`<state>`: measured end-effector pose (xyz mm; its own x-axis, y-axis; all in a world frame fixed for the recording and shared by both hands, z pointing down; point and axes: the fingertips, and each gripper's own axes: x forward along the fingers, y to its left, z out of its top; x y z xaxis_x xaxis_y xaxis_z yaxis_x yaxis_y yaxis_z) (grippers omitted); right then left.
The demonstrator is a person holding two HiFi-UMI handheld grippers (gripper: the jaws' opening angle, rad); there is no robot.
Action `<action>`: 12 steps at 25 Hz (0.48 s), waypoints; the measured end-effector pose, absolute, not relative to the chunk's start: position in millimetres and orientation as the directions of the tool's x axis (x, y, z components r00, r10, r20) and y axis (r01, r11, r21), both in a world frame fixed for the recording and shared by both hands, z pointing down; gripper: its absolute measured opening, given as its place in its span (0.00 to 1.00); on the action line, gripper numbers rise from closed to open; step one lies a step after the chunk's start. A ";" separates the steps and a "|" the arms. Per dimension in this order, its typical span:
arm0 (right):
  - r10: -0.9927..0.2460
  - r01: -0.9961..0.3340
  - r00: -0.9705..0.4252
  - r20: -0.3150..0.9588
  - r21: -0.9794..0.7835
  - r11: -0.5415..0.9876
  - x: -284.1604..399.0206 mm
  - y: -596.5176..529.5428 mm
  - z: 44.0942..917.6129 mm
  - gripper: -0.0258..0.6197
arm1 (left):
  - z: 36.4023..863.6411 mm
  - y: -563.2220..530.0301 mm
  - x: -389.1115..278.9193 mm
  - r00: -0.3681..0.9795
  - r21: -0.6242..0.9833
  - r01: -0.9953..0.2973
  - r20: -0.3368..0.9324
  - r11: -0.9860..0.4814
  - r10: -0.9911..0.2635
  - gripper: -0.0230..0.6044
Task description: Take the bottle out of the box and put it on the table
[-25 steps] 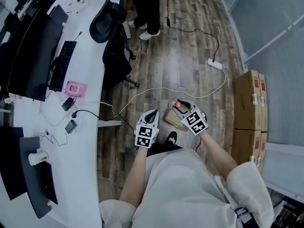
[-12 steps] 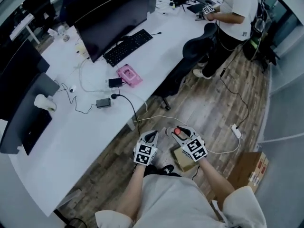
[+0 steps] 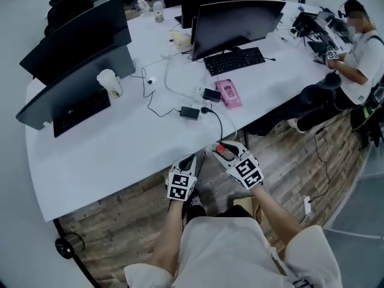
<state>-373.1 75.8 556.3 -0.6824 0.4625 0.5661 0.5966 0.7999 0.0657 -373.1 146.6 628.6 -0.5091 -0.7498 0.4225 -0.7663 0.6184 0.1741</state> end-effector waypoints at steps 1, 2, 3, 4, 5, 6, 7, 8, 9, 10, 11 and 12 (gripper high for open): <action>0.491 0.617 -0.669 0.558 0.048 0.786 -383.9 91.0 551.5 0.32 | 624.9 164.4 -382.5 -0.545 0.171 -0.738 0.421 0.653 -0.725 0.06; 0.517 0.634 -0.653 0.553 0.027 0.773 -394.1 105.3 547.2 0.32 | 622.1 181.1 -391.1 -0.578 0.169 -0.709 0.418 0.685 -0.701 0.06; 0.541 0.650 -0.638 0.547 0.006 0.760 -403.5 118.7 542.9 0.32 | 620.7 196.5 -398.3 -0.605 0.168 -0.682 0.416 0.711 -0.679 0.06; 0.563 0.664 -0.625 0.540 -0.012 0.748 -412.2 131.3 537.9 0.32 | 620.0 210.7 -404.5 -0.629 0.168 -0.659 0.413 0.734 -0.659 0.06; 0.583 0.676 -0.615 0.531 -0.027 0.737 -419.7 143.0 532.6 0.32 | 619.2 223.6 -409.3 -0.649 0.168 -0.637 0.410 0.753 -0.641 0.06; 0.600 0.686 -0.606 0.522 -0.039 0.727 -426.3 153.9 527.8 0.32 | 618.7 235.0 -412.9 -0.667 0.168 -0.617 0.407 0.769 -0.624 0.06; 0.615 0.695 -0.599 0.513 -0.047 0.717 -432.5 164.2 524.5 0.32 | 618.6 244.9 -415.8 -0.682 0.169 -0.598 0.405 0.783 -0.608 0.06; 0.628 0.706 -0.591 0.507 -0.052 0.707 -439.0 174.7 522.8 0.32 | 618.7 253.6 -418.8 -0.697 0.172 -0.578 0.403 0.797 -0.593 0.06; 0.640 0.718 -0.581 0.503 -0.053 0.694 -446.5 186.0 522.5 0.32 | 618.5 261.6 -422.9 -0.713 0.178 -0.557 0.399 0.811 -0.577 0.06; 0.652 0.733 -0.570 0.501 -0.050 0.679 -455.3 198.4 522.9 0.32 | 617.8 269.1 -428.6 -0.728 0.182 -0.535 0.395 0.825 -0.560 0.06; 0.663 0.748 -0.557 0.500 -0.046 0.663 -464.3 211.3 523.9 0.32 | 617.0 276.1 -434.8 -0.743 0.185 -0.515 0.391 0.837 -0.543 0.06; 0.672 0.761 -0.544 0.502 -0.043 0.648 -471.1 223.6 525.8 0.32 | 617.3 282.2 -439.2 -0.755 0.187 -0.497 0.389 0.847 -0.528 0.06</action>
